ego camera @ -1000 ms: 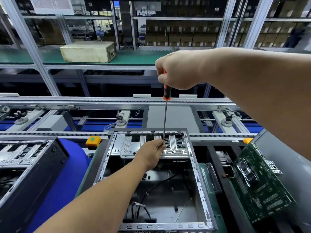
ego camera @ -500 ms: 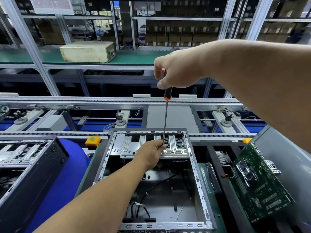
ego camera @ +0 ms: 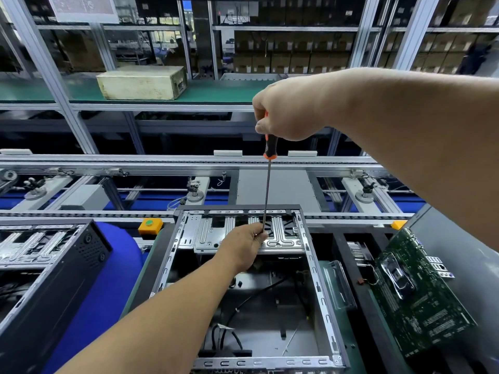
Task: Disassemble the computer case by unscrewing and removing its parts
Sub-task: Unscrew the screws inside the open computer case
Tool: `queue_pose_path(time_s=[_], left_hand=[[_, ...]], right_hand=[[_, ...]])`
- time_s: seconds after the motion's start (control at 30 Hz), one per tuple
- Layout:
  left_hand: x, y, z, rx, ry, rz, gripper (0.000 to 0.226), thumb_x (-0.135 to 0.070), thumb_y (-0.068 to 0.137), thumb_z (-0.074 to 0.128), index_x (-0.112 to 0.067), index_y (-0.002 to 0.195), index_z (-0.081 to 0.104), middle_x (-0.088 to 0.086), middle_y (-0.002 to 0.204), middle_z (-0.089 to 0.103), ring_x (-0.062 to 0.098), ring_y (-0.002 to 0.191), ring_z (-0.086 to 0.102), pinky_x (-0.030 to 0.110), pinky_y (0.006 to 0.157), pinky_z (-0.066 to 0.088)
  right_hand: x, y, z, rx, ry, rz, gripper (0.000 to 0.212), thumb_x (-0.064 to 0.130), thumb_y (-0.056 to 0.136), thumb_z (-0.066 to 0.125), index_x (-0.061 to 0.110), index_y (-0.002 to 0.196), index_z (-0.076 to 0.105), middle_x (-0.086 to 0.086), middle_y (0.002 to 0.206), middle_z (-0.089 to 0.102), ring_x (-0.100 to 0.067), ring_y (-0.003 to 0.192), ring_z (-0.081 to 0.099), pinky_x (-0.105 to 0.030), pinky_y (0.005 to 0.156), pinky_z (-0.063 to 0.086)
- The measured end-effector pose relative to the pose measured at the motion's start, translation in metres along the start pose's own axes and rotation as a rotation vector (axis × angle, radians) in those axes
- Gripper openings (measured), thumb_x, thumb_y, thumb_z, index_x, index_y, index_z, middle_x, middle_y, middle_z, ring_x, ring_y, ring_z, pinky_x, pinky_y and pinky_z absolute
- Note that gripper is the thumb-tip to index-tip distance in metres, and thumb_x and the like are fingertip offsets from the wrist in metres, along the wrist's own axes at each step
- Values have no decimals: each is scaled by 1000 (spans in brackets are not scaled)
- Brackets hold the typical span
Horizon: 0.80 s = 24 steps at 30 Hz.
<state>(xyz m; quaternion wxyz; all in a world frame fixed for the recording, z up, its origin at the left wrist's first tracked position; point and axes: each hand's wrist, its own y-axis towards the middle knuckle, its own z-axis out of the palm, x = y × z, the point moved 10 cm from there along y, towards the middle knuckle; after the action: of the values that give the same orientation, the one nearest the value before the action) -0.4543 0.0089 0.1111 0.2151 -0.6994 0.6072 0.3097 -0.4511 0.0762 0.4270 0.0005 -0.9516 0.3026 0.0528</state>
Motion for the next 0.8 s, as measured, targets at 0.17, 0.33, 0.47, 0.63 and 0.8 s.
queue_pose_path(time_s=[0.17, 0.33, 0.47, 0.63, 0.8], left_hand=[[2, -1, 0, -15, -2, -5, 24, -32, 109, 55, -20, 89, 59, -1, 85, 67, 22, 82, 62, 40, 76, 53], [1, 0, -1, -18, -2, -6, 20, -30, 109, 55, -19, 95, 64, -4, 89, 69, 20, 86, 63, 40, 80, 56], [0, 0, -1, -15, 25, -4, 22, -31, 109, 55, -17, 93, 62, 0, 86, 67, 22, 84, 63, 41, 78, 55], [0, 0, -1, -13, 33, -3, 23, -30, 109, 54, -14, 95, 61, 4, 87, 68, 25, 85, 63, 42, 78, 55], [-1, 0, -1, -18, 43, 2, 24, -31, 109, 54, -15, 93, 60, 4, 86, 68, 25, 83, 63, 43, 77, 55]], right_hand=[[4, 0, 10, 89, 62, 0, 24, 18, 95, 48, 34, 109, 58, 11, 102, 58, -11, 90, 55, -35, 79, 48], [4, 5, 10, 79, 59, -24, 21, 19, 92, 53, 36, 103, 60, 12, 100, 61, -14, 91, 59, -39, 83, 53], [-5, 10, 12, 42, 80, -10, 13, 30, 98, 56, 36, 109, 58, 12, 98, 58, -10, 84, 56, -33, 66, 43], [-24, 17, 11, -152, 55, 73, 30, 55, 101, 47, 27, 113, 50, 10, 89, 50, -11, 78, 49, -32, 58, 32], [-31, 16, 7, -196, -12, 116, 33, 56, 102, 44, 25, 108, 51, 11, 83, 45, -14, 76, 48, -34, 63, 32]])
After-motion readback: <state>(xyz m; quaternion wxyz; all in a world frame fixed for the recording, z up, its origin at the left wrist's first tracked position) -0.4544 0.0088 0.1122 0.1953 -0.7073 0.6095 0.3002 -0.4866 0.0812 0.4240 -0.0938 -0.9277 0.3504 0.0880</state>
